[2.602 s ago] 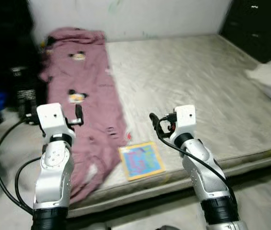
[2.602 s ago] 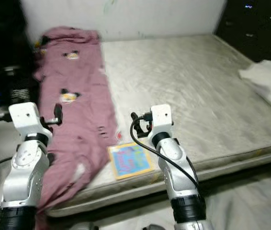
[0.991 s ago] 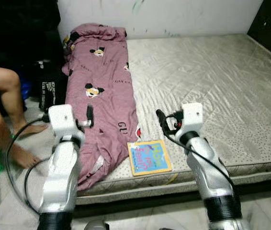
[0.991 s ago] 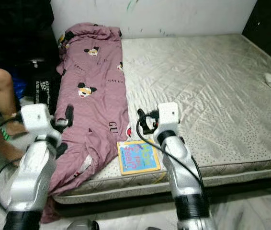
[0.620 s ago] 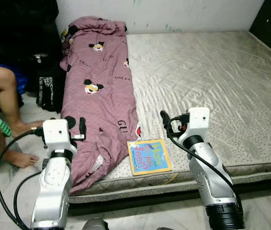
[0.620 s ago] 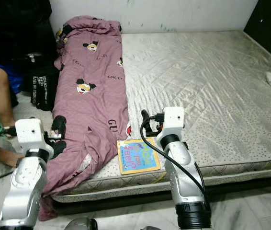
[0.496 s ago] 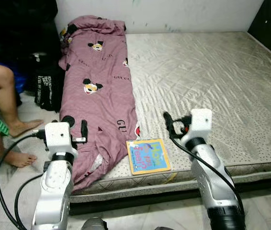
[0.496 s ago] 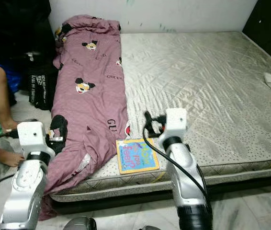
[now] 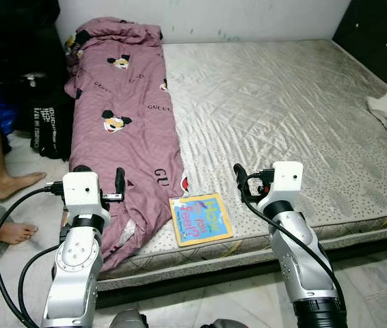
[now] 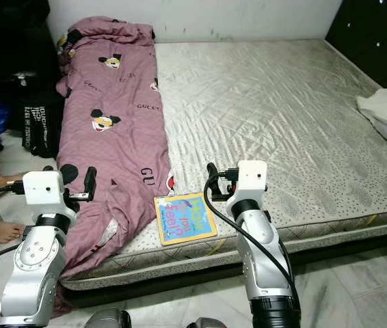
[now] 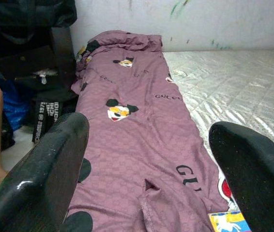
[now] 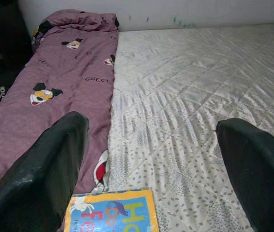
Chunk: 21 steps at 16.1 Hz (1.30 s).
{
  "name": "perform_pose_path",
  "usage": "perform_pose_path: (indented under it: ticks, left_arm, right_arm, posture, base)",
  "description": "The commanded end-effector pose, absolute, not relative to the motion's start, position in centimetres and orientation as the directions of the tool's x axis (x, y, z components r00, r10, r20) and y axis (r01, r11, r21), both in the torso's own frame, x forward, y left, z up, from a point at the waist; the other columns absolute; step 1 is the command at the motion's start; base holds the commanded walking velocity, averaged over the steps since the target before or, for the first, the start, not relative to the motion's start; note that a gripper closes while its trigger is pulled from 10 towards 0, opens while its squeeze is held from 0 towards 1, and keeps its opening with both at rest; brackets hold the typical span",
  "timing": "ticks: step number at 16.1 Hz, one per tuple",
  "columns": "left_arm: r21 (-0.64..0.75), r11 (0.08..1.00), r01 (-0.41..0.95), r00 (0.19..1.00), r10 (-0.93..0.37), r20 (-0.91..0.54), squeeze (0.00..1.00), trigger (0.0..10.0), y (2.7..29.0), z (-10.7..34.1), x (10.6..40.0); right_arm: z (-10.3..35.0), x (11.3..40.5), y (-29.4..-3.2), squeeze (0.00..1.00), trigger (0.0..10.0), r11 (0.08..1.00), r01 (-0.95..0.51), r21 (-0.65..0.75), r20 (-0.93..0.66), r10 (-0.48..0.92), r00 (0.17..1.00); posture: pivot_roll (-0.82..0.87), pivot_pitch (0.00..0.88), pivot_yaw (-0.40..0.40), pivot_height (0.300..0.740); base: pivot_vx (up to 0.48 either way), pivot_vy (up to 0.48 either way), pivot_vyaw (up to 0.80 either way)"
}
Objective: Clean up the room
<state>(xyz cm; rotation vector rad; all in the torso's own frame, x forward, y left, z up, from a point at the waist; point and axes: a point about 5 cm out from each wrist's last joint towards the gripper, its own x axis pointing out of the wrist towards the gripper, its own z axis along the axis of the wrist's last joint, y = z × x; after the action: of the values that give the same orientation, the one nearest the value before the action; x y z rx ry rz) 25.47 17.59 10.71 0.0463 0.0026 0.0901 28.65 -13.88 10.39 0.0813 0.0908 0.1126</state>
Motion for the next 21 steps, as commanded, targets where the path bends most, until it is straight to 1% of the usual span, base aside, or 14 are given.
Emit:
perform_pose_path:
  ticks: [1,3,7,9,10,12,13,21]
  left_arm:
    - [0.044,0.994,-0.097,0.995,0.097,0.007,0.00,10.0,17.70,10.99,25.55]
    - [0.044,0.994,-0.100,0.995,0.100,0.008,0.00,10.0,17.73,11.05,25.59]
    - [0.042,0.994,-0.105,0.994,0.104,0.010,0.00,10.0,17.74,11.13,25.60]
    - [0.040,0.994,-0.103,0.995,0.103,0.009,0.00,10.0,17.62,11.17,25.60]
    - [0.040,0.994,-0.103,0.995,0.103,0.009,0.00,10.0,17.58,11.19,25.60]
    - [0.036,0.994,-0.102,0.995,0.102,0.017,0.00,10.0,17.39,11.44,25.72]
    - [0.036,0.994,-0.103,0.995,0.103,0.018,0.00,10.0,17.36,11.44,25.73]
    - [0.046,0.991,-0.124,0.992,0.123,0.010,0.00,10.0,17.56,11.26,25.86]
  right_arm:
    - [10.72,28.73,-13.92,0.00,10.0,0.991,-0.106,0.077,-0.069,0.112,0.991]
    - [10.74,28.78,-13.86,0.00,10.0,0.991,-0.111,0.078,-0.068,0.117,0.991]
    - [10.80,28.81,-13.74,0.00,10.0,0.990,-0.118,0.082,-0.065,0.123,0.990]
    - [10.82,28.78,-13.73,0.00,10.0,0.989,-0.119,0.084,-0.065,0.124,0.990]
    - [10.82,28.78,-13.74,0.00,10.0,0.989,-0.119,0.084,-0.065,0.124,0.990]
    - [10.79,28.81,-13.81,0.00,10.0,0.990,-0.118,0.081,-0.067,0.123,0.990]
    - [10.79,28.82,-13.84,0.00,10.0,0.990,-0.118,0.079,-0.067,0.124,0.990]
    - [10.46,28.92,-13.49,0.00,10.0,0.988,-0.141,0.067,-0.078,0.146,0.986]
  posture:
    - [0.04,0.080,-0.050,0.740]
    - [0.05,0.086,-0.052,0.736]
    - [0.05,0.091,-0.053,0.696]
    - [0.04,0.097,-0.052,0.666]
    - [0.04,0.097,-0.052,0.661]
    - [0.04,0.099,-0.052,0.636]
    - [0.04,0.098,-0.054,0.631]
    - [0.05,0.083,-0.063,0.631]
  base:
    - [0.000,0.000,0.00]
    - [0.000,0.000,0.00]
    - [0.000,0.000,0.00]
    - [0.000,0.000,0.00]
    - [0.000,0.000,0.00]
    - [0.000,0.000,0.00]
    - [0.000,0.000,0.00]
    - [0.000,0.000,0.00]
